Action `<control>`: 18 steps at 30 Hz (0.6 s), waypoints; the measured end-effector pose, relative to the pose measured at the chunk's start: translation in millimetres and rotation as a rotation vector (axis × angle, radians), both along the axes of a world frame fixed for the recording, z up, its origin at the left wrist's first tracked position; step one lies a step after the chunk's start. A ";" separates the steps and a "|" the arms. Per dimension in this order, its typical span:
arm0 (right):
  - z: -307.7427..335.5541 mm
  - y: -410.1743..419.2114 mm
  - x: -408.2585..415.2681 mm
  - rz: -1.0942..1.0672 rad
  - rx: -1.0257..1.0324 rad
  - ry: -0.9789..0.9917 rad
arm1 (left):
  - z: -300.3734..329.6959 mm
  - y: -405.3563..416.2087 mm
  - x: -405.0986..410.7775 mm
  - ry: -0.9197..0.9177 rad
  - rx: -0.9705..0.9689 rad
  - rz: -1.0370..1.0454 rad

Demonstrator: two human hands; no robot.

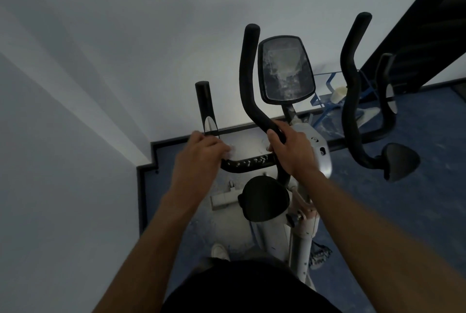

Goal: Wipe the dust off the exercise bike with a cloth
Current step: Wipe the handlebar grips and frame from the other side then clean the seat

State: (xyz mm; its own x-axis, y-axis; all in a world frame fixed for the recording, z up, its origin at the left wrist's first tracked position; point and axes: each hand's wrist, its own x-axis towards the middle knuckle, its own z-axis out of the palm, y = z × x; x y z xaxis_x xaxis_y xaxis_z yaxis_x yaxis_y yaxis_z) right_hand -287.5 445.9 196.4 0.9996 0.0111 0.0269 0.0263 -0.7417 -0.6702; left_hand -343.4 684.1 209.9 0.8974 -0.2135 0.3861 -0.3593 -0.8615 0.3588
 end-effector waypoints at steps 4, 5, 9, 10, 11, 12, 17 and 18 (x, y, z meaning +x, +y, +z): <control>-2.3 0.3 0.1 0.005 0.006 0.009 | 17.1 13.2 21.8 0.031 0.162 -0.188; -2.9 0.1 0.3 0.005 0.009 0.008 | 16.5 11.6 25.2 0.080 0.240 -0.263; -1.9 -0.4 0.4 -0.003 -0.004 0.014 | 19.6 16.5 31.2 0.139 0.287 -0.253; -1.5 -0.4 -0.1 -0.003 -0.010 0.019 | 21.5 16.3 30.6 0.137 0.276 -0.256; -1.6 -0.3 -0.4 -0.002 -0.015 0.023 | 21.3 14.9 29.4 0.144 0.288 -0.289; -1.6 -0.1 -0.6 0.001 -0.020 0.025 | 19.8 13.1 27.0 0.158 0.319 -0.338; -1.9 -0.3 0.6 -0.003 -0.019 0.020 | 18.2 21.3 23.1 0.168 0.307 -0.256; -2.3 -0.3 0.4 -0.005 -0.017 0.021 | 19.6 20.9 22.6 0.157 0.284 -0.246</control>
State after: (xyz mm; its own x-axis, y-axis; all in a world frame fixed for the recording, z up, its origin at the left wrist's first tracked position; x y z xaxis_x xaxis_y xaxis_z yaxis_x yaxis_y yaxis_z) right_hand -287.1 445.6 194.1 1.0000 0.0068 0.0053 0.0086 -0.7531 -0.6578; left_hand -320.8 704.9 229.4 0.8497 -0.5074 0.1432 -0.5266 -0.8296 0.1857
